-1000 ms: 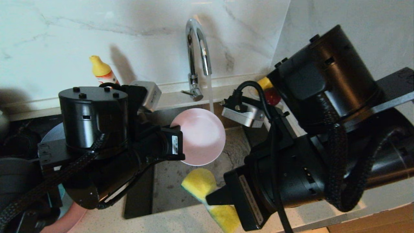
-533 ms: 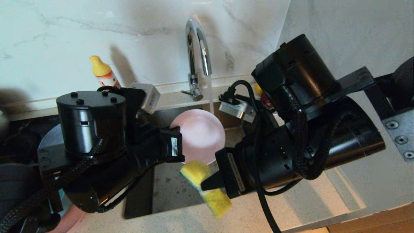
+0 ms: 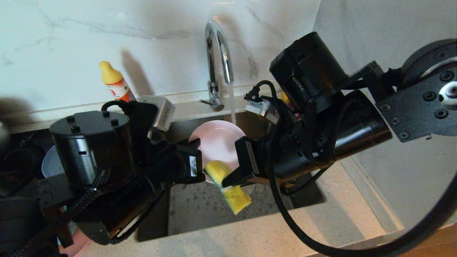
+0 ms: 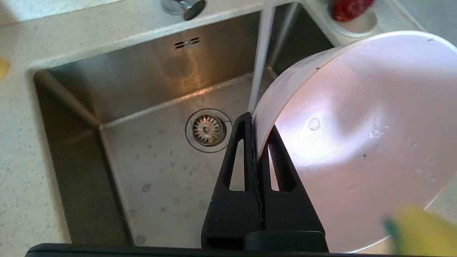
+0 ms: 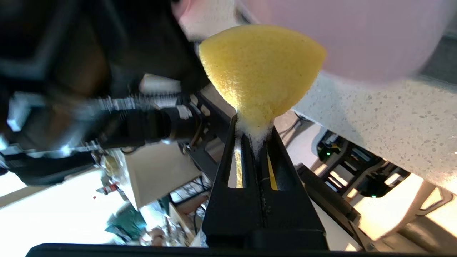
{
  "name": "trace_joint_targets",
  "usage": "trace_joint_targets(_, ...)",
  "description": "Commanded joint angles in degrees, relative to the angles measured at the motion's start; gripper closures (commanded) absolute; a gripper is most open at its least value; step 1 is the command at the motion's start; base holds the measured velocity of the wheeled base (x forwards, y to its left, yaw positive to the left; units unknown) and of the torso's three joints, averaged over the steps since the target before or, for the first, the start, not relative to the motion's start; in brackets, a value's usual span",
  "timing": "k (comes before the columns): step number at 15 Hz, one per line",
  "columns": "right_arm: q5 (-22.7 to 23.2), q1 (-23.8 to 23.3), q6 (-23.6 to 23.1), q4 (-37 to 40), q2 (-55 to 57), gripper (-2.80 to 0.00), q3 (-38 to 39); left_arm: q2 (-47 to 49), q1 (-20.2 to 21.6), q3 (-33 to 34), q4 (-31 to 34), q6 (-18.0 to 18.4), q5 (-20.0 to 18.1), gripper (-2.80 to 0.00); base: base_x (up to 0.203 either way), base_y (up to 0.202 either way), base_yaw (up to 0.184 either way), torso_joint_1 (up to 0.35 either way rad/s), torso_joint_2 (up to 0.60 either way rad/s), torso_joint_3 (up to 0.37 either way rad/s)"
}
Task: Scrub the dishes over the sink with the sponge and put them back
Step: Wipe the bowl
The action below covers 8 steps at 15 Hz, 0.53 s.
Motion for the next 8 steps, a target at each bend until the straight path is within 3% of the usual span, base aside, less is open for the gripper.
trace_joint_targets(1, 0.17, -0.55, 1.53, 0.21, 2.27, 0.0, -1.92, 0.4, -1.09, 1.99, -2.88, 1.05, 0.08, 0.0, 0.0, 0.0, 0.0, 0.0, 0.0, 0.0)
trace_joint_targets(8, 0.17, -3.16, 4.1, 3.95, 4.71, 0.0, -7.15, 0.22, -1.54, 5.09, -6.13, 2.2, 0.08, 0.0, 0.0, 0.0, 0.0, 0.0, 0.0, 0.0)
